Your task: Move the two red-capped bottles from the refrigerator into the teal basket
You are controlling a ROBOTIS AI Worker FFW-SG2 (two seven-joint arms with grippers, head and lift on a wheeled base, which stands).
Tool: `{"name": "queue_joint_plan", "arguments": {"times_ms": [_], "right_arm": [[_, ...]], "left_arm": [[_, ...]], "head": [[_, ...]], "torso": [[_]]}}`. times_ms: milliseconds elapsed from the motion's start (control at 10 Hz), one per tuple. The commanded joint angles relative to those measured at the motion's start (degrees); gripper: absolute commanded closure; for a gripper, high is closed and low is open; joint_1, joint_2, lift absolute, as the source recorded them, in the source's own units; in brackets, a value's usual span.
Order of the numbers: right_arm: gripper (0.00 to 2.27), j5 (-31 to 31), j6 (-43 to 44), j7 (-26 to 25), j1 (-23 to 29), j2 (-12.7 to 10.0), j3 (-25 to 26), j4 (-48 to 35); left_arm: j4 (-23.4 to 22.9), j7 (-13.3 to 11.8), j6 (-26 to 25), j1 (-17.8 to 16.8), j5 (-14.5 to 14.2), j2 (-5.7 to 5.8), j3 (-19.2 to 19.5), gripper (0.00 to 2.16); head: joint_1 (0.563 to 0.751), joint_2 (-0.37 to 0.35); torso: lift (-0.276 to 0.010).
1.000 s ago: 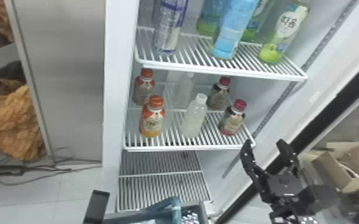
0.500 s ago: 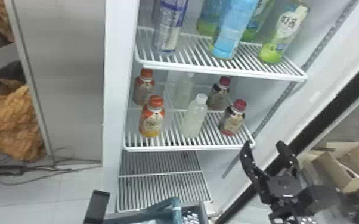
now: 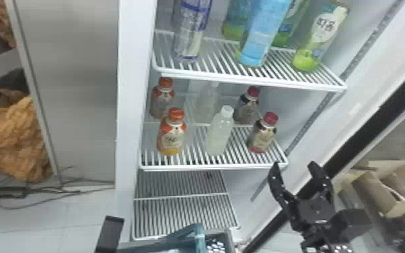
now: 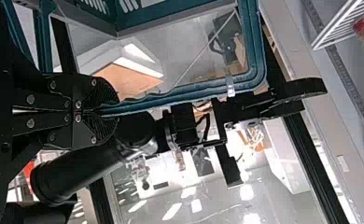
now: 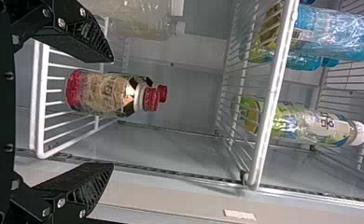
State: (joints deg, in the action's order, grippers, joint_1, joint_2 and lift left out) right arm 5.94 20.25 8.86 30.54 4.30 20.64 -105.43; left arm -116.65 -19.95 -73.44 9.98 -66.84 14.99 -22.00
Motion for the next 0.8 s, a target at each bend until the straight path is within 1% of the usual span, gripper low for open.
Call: {"name": "queue_joint_plan", "arguments": {"times_ms": [0, 700], "right_arm": [[0.23, -0.1, 0.0, 0.5, -0.9, 0.0, 0.0, 1.0], [0.23, 0.1, -0.1, 1.9, -3.4, 0.4, 0.0, 3.6]], "left_arm": [[0.0, 0.0, -0.1, 0.0, 0.0, 0.04, -0.1, 1.13], [0.0, -0.1, -0.1, 0.0, 0.0, 0.04, -0.1, 1.13]], "head": [[0.695, -0.350], [0.695, -0.350]], "torso": [[-0.228], [-0.228]]}}
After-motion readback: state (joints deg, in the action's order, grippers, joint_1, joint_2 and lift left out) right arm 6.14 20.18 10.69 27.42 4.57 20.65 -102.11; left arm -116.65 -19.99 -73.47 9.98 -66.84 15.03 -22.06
